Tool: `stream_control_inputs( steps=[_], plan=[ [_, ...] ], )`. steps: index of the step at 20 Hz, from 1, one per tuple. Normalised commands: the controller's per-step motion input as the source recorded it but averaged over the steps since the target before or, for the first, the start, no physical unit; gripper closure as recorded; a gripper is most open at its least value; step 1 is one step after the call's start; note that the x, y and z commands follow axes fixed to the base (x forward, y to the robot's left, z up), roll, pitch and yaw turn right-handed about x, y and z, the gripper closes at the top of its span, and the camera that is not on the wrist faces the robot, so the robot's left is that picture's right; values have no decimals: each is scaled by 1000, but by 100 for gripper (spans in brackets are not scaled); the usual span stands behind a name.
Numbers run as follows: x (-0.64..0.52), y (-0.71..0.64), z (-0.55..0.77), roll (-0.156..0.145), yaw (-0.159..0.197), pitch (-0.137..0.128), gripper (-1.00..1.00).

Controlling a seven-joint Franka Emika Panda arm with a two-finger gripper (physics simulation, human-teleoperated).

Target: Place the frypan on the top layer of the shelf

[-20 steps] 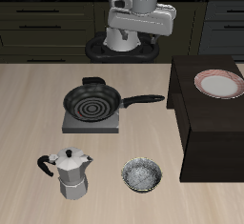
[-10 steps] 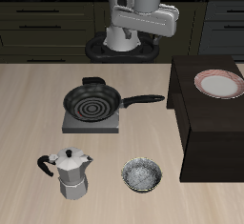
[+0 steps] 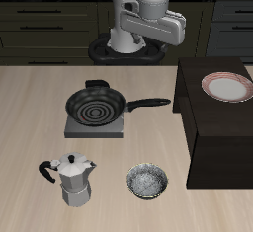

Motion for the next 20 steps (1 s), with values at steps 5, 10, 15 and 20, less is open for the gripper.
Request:
stream_control_inputs(
  steps=[5,10,15,20],
  plan=[
    [6,197,72,36,-105,-29,-100],
    [95,111,-19,55,-187,-3,-100],
    [58,-2,51,17,-177,-45,-100],
    [69,57,-52,44,-116,-27,-100]
  ],
)
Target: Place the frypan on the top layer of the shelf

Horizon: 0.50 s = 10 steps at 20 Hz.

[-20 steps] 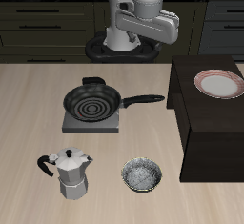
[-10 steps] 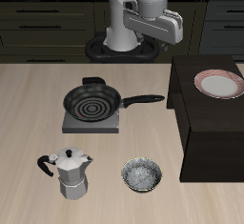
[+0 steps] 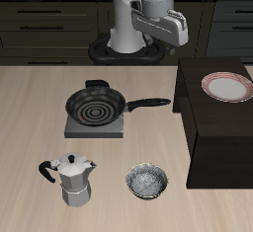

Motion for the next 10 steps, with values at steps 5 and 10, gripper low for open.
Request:
stream_control_inputs(
  steps=[5,10],
  plan=[
    [67,-5,18,13,-121,-60,-100],
    [88,-251,-21,-71,-159,-54,-100]
  ],
)
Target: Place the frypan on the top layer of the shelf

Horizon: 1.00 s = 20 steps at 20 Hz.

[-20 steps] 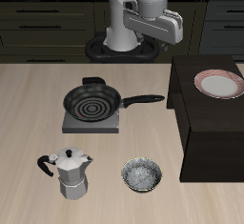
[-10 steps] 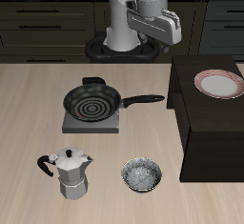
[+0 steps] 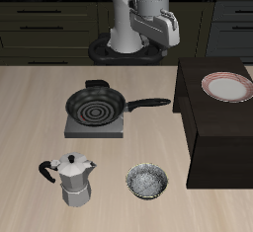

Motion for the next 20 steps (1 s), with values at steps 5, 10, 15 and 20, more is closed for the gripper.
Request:
stream_control_inputs(
  steps=[5,10,15,20],
  plan=[
    [54,-107,-97,-46,-77,18,-100],
    [37,-33,-110,-11,-73,27,-100],
    [-8,-64,-65,29,-149,20,-100],
    [-7,44,-103,-10,16,-16,-100]
  ],
)
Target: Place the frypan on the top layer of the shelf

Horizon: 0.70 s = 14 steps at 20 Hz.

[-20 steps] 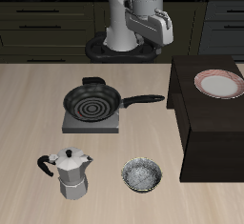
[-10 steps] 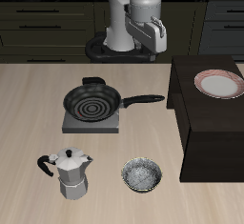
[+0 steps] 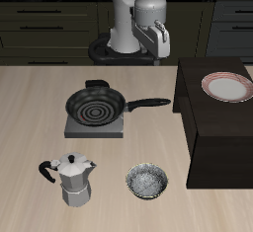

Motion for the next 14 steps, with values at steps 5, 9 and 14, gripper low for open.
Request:
stream_control_inputs(
  steps=[5,9,14],
  plan=[
    [99,-21,-243,-12,-17,17,-100],
    [49,-20,-257,18,-37,-29,-100],
    [17,-28,-219,2,-49,0,-100]
  ],
)
